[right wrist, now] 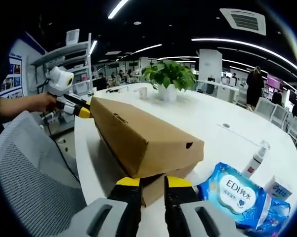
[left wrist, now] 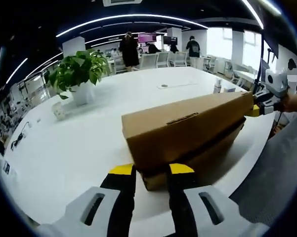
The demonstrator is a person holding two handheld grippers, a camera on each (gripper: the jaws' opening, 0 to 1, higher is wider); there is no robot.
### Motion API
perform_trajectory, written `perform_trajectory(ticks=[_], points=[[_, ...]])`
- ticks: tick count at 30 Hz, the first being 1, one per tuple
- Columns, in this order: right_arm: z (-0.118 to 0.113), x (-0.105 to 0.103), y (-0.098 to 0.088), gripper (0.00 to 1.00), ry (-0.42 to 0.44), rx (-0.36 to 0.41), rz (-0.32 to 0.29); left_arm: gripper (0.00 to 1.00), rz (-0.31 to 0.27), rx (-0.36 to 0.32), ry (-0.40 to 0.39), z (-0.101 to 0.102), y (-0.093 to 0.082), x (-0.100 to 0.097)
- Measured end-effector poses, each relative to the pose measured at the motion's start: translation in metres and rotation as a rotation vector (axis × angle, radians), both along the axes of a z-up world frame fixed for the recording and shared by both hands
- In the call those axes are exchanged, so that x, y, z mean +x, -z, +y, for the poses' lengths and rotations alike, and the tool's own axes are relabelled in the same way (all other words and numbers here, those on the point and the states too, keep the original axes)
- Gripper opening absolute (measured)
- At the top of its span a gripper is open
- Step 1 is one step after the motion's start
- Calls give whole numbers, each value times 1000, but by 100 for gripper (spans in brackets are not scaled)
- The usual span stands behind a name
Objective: Operate the shoe box by opening the lid, removing the specified soft item, and placing it in the target area until the item is outside and the box remains undamaged.
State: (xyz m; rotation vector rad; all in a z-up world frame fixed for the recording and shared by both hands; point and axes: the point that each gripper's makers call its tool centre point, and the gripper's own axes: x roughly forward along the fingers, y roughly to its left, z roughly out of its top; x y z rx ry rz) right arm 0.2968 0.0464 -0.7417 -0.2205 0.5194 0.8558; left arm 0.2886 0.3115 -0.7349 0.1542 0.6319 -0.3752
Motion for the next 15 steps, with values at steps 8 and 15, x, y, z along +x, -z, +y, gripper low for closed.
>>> perform_trajectory(ticks=[8,15], points=[[2,-6,6,21,-34,-27,16,26,29,7,5,-1,9,-3],[2,-11,15,24,-59,-49,35,30,77,23,14,-2,22,-6]])
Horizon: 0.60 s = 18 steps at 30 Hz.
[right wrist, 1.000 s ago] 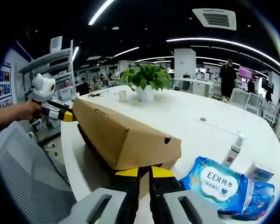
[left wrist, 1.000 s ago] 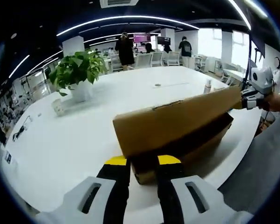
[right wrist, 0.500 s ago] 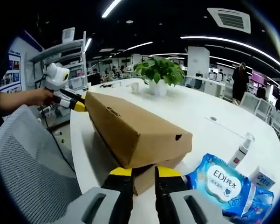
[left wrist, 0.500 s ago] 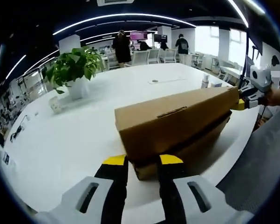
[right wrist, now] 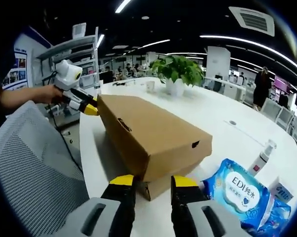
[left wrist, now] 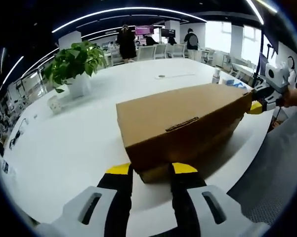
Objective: Operate the shoe box by opening the lid, removing the specified soft item, and placing it in the target area until the item is outside and the box remains undamaged.
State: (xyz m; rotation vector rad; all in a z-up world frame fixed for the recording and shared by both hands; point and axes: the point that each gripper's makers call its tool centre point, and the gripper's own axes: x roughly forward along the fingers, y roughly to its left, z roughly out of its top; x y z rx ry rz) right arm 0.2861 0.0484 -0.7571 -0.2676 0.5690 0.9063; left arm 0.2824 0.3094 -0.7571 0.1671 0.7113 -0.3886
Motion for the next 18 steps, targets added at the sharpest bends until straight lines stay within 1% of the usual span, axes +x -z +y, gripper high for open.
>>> perform_trajectory(ticks=[3,11,14,18], points=[[0,0,3,26,-13,-22,-3,29,7,18,6,0,4,0],[3,0,12,26,-42,-49,3,30,27,18,8,-1,12,-1],[1,-1,15,27,-40,-50,23,30,38,19,9,0,16,-2],[-4,-2,14,28,-35,-54,30,30,40,18,11,3,15,-4]])
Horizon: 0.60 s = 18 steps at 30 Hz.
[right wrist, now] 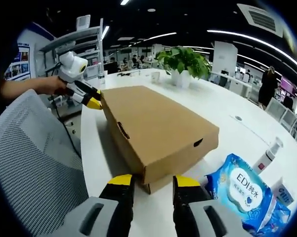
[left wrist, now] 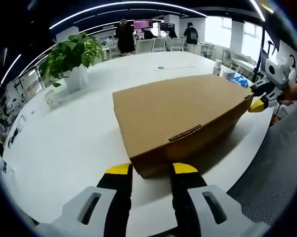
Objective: Operate the shoe box by opening the lid, removing the specified soft item, and placing it in the target area until the item is outside and the box remains undamaged.
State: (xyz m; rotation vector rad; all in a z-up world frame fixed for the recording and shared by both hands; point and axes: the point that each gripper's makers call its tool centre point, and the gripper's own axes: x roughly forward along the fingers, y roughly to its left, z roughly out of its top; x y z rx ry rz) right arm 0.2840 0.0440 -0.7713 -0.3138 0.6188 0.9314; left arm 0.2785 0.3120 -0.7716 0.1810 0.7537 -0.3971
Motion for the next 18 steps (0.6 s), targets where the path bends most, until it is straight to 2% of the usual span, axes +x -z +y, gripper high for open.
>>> perform_trajectory(ticks=[3,7,14,18], points=[[-3,-1,-4,29,3,6,5,30,-8,-1,-2,3,-4,-1],[-2,1,-16,30,27,73,35,33,-31,-44,21,0,-17,-1],[7,6,-21,30,8,86,19,34,-46,1,102,-5,-20,4],[10,6,-18,29,7,87,23,33,-39,6,99,-3,-16,7]])
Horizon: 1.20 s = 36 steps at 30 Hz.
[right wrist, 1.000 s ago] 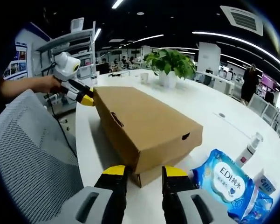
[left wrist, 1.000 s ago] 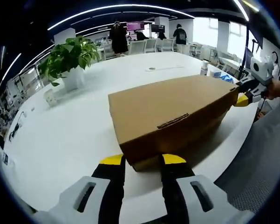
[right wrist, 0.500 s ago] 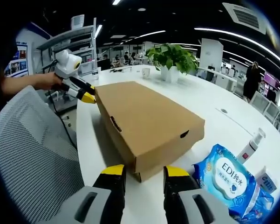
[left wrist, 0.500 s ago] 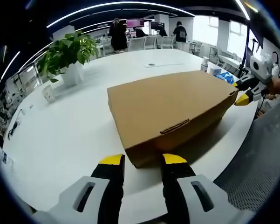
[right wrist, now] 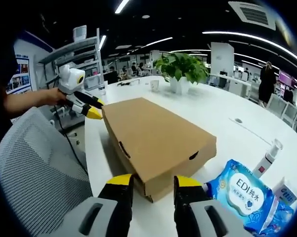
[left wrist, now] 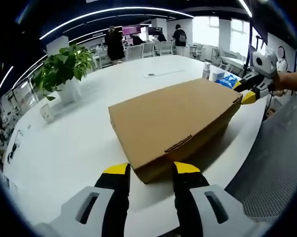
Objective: Operate the shoe box by opening the lid, removing the specified soft item, and placing it in the target area until the item is outside and the box remains undamaged.
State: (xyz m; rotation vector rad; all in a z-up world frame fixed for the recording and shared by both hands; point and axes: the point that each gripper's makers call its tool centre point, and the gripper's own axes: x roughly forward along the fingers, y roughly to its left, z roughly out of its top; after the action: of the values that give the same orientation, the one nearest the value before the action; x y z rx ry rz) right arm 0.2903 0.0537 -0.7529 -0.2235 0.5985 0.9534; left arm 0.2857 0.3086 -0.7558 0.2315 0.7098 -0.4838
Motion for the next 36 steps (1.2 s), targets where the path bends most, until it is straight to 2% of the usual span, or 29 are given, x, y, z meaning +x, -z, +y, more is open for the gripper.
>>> perform_trajectory(ticks=[7,11,22,36], points=[[3,-1,11,28,10,-14,9,32,10,-13,-6,0,8,1],[2,0,20,28,36,0,42,32,19,-7,-3,0,13,2],[1,9,18,27,33,5,43,34,31,-23,-4,-3,18,10],[-5,36,17,28,31,-5,38,34,27,-34,-4,-9,18,37]])
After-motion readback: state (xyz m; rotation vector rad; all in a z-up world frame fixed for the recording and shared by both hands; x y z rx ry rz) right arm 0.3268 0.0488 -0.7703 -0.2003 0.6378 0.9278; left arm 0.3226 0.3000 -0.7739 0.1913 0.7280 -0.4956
